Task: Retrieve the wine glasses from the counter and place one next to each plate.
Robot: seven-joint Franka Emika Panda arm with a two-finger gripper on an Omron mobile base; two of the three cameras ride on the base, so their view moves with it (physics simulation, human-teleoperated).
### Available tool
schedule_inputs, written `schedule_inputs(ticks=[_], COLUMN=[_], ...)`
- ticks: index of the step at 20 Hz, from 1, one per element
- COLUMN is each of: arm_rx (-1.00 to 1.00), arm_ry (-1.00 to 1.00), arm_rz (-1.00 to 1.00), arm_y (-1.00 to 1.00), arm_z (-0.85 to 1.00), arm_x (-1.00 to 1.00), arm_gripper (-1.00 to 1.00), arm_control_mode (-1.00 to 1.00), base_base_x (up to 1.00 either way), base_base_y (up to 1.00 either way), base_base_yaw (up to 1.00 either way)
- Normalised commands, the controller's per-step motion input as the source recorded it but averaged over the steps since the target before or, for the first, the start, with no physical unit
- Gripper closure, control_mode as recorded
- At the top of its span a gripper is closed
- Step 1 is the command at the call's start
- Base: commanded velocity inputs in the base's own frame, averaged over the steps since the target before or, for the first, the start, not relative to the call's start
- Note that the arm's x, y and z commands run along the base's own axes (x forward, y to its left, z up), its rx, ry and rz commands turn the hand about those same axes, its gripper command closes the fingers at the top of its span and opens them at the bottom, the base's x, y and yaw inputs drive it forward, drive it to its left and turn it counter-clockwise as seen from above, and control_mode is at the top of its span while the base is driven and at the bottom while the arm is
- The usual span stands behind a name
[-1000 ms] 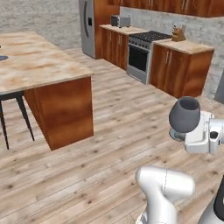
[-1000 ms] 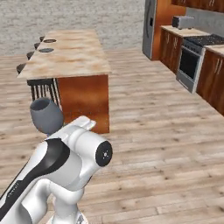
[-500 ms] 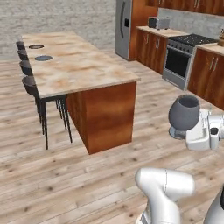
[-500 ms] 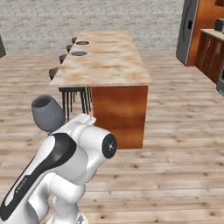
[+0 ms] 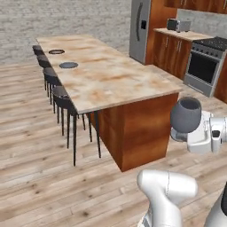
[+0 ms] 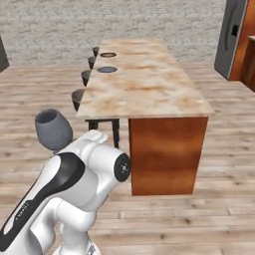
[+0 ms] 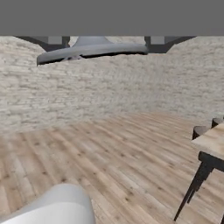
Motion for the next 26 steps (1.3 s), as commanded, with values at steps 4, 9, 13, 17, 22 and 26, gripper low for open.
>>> schedule_inputs(ticks=[4, 9, 13, 17, 22, 26], arm_rx=[0.00, 0.00, 0.00, 0.00, 0.00, 0.00], arm_ry=[0.00, 0.00, 0.00, 0.00, 0.00, 0.00], arm_rz=[0.00, 0.00, 0.00, 0.00, 0.00, 0.00], arm_y=[0.00, 0.00, 0.00, 0.00, 0.00, 0.00], arm_z=[0.00, 0.00, 0.00, 0.00, 0.00, 0.00], arm_x=[0.00, 0.00, 0.00, 0.00, 0.00, 0.00], arm_gripper=[1.00, 1.00, 1.00, 1.00, 1.00, 1.00], arm_control_mode=[1.00, 1.00, 1.00, 1.00, 1.00, 1.00], base_base_x=[1.00, 0.99, 1.00, 1.00, 1.00, 1.00], base_base_y=[1.00, 1.00, 1.00, 1.00, 1.00, 1.00], base_base_yaw=[-0.07, -0.13, -0.16, -0.25, -0.31, -0.44])
